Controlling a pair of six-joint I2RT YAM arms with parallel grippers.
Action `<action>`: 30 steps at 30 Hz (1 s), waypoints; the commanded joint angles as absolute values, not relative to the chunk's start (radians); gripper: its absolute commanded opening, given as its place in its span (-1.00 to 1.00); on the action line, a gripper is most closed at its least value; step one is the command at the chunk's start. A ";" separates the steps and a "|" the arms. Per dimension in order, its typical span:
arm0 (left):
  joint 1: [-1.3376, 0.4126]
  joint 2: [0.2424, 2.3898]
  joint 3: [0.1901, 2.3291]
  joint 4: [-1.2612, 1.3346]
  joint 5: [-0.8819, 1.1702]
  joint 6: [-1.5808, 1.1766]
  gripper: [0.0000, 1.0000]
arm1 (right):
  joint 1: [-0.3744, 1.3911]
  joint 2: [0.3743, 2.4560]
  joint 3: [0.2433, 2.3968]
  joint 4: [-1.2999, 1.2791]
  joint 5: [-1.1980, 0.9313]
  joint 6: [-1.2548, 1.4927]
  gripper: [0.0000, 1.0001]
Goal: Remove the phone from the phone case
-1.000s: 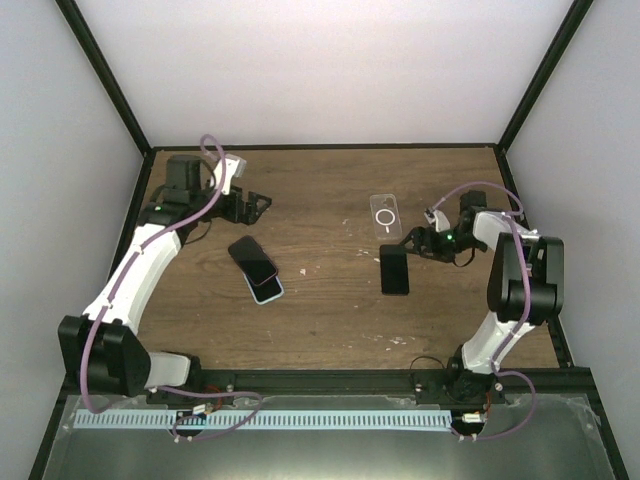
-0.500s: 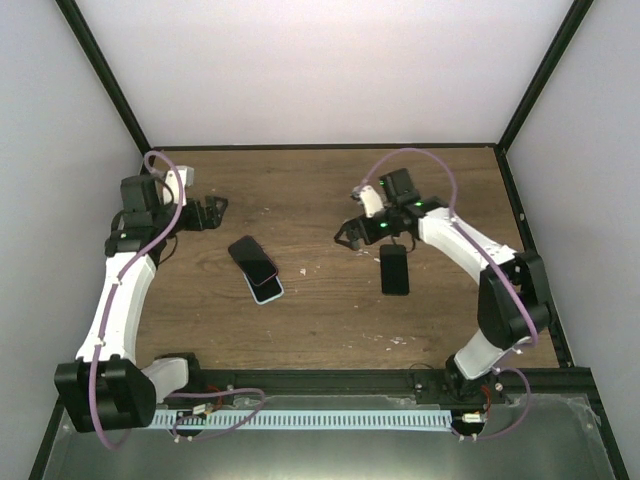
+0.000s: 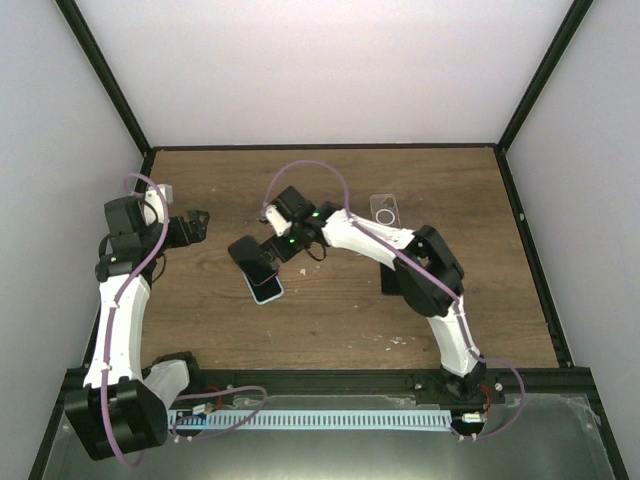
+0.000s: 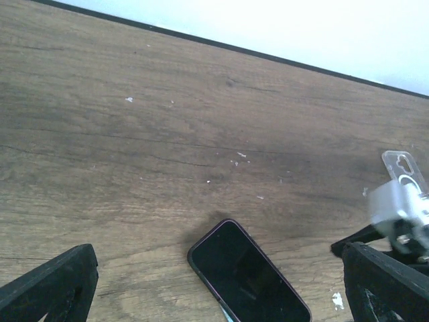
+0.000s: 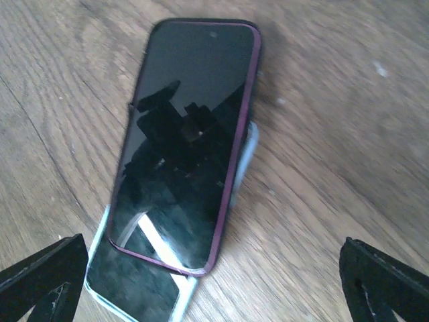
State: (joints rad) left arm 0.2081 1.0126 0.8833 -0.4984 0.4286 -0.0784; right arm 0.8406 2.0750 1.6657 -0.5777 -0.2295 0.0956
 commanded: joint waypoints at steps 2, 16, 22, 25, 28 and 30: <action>0.218 0.957 0.869 -0.500 0.433 -0.085 0.99 | 0.884 2.168 1.820 -0.653 -0.185 0.130 1.00; 0.221 0.974 0.874 -0.485 0.457 -0.107 0.99 | 0.971 2.319 1.949 -0.683 -0.079 0.150 1.00; 0.221 0.984 0.882 -0.482 0.461 -0.113 1.00 | 0.980 2.369 1.986 -0.693 -0.044 0.165 1.00; 0.221 0.986 0.882 -0.483 0.459 -0.114 0.99 | 0.987 2.388 1.991 -0.693 -0.041 0.168 1.00; 0.221 0.988 0.884 -0.483 0.454 -0.112 1.00 | 0.990 2.400 1.997 -0.696 -0.027 0.173 0.97; 0.221 0.988 0.885 -0.484 0.453 -0.112 0.99 | 0.991 2.401 1.994 -0.696 -0.005 0.173 0.88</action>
State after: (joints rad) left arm 0.2153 0.9874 0.8730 -0.4992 0.4500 -0.1047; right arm 0.9836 2.3730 1.9572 -0.6807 -0.0593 0.1558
